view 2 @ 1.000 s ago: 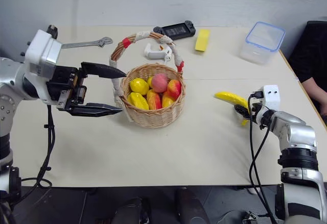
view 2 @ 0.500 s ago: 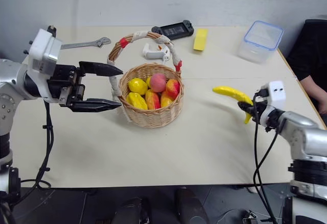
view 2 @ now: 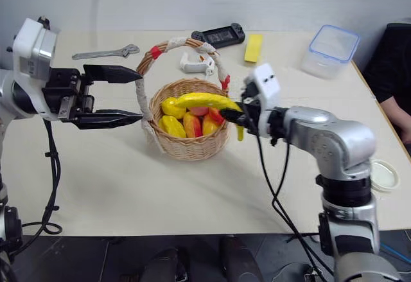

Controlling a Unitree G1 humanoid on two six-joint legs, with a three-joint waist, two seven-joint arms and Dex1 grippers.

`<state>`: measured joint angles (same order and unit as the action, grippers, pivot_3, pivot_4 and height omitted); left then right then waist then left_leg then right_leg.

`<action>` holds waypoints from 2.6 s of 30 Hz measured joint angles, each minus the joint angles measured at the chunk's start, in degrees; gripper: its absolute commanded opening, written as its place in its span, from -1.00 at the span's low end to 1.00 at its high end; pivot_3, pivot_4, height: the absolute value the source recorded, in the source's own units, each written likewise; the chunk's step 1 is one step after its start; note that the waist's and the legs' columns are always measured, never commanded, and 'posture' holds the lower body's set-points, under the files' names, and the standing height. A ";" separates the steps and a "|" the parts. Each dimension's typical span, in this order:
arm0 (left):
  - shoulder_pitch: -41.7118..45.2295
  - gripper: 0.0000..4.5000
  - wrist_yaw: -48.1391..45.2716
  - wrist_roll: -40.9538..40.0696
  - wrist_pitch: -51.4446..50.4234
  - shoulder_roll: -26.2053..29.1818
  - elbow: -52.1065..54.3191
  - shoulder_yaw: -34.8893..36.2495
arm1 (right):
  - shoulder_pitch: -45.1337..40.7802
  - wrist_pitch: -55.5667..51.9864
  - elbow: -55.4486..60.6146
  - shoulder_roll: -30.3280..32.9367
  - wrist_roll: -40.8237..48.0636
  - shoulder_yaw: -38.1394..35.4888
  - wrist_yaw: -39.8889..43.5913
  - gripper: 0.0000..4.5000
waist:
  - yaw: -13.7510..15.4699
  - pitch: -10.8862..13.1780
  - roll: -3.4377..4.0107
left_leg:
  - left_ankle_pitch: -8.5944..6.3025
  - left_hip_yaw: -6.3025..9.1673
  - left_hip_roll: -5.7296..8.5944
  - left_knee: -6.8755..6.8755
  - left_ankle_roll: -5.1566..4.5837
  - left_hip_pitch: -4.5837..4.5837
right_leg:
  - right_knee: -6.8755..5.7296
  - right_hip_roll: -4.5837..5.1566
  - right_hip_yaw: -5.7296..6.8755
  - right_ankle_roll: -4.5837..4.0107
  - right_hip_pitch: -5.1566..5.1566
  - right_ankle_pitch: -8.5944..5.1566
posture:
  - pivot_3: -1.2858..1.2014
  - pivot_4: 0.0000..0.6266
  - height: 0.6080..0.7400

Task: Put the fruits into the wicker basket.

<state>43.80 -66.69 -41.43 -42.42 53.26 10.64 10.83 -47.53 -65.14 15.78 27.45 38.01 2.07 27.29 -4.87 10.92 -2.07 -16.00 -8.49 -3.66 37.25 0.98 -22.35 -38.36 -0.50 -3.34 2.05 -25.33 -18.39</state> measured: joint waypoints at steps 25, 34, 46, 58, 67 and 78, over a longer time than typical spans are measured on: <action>-1.79 1.00 0.91 -0.25 0.16 0.98 2.02 0.33 | 5.37 1.91 9.58 -0.11 -2.82 -9.35 -1.63 0.88 | 0.05 -0.03 -0.06 | 0.04 -0.01 0.02 0.21 0.01 -0.06 | -0.45 0.02 0.00 -0.14 -0.16 -0.08 | 0.03 -0.52 1.00; -0.05 1.00 1.08 -0.04 1.38 -0.85 0.91 -0.76 | -0.99 14.06 -8.41 -7.46 -11.16 -3.49 -5.03 0.88 | -1.76 -0.02 -0.06 | 0.34 -0.03 0.01 0.08 0.23 0.16 | -0.77 -0.05 -0.05 -0.21 -0.18 -0.04 | 0.03 -0.52 1.00; 0.00 1.00 1.89 0.11 1.99 -0.97 0.50 -0.75 | -7.64 32.15 -31.43 -13.15 -20.40 -0.12 -3.12 0.11 | -1.69 -0.02 -0.06 | 0.35 -0.01 0.03 -0.07 0.23 0.09 | -0.63 -0.03 -0.04 -0.22 -0.21 -0.05 | 0.03 -0.52 1.00; -0.29 1.00 2.15 -0.40 3.57 -1.60 0.55 -0.59 | -2.31 33.86 -24.32 -11.52 -20.58 -1.77 -0.51 -0.90 | -1.41 -0.02 -0.06 | 0.35 0.01 0.03 -0.02 0.24 0.07 | -0.68 -0.02 -0.01 -0.23 -0.21 -0.06 | 0.03 -0.52 1.00; -0.21 1.00 0.78 -1.16 3.88 -2.98 -0.15 -0.62 | 8.71 30.70 -9.84 8.89 -16.09 -17.55 3.27 -0.90 | 0.05 -0.02 -0.06 | 0.29 0.03 0.04 -0.07 0.22 0.03 | -0.45 -0.02 0.01 -0.20 -0.18 -0.08 | 0.03 -0.52 1.00; 0.54 1.00 -0.43 0.29 6.16 -5.89 -4.84 -2.92 | 24.06 34.66 -16.20 14.57 -16.04 -28.90 4.58 -0.75 | -0.74 -0.02 -0.06 | 0.54 -0.02 0.06 -0.06 0.35 0.24 | -0.76 -0.08 -0.09 -0.20 -0.14 -0.07 | 0.03 -0.52 1.00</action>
<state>44.34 -67.11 -41.14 -36.26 47.37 5.80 7.91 -23.47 -30.47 -0.42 42.02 21.97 -26.83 31.88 -5.61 10.91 -2.13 -15.46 -8.51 -3.60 37.20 1.33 -22.11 -39.12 -0.58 -3.43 1.85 -25.47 -18.46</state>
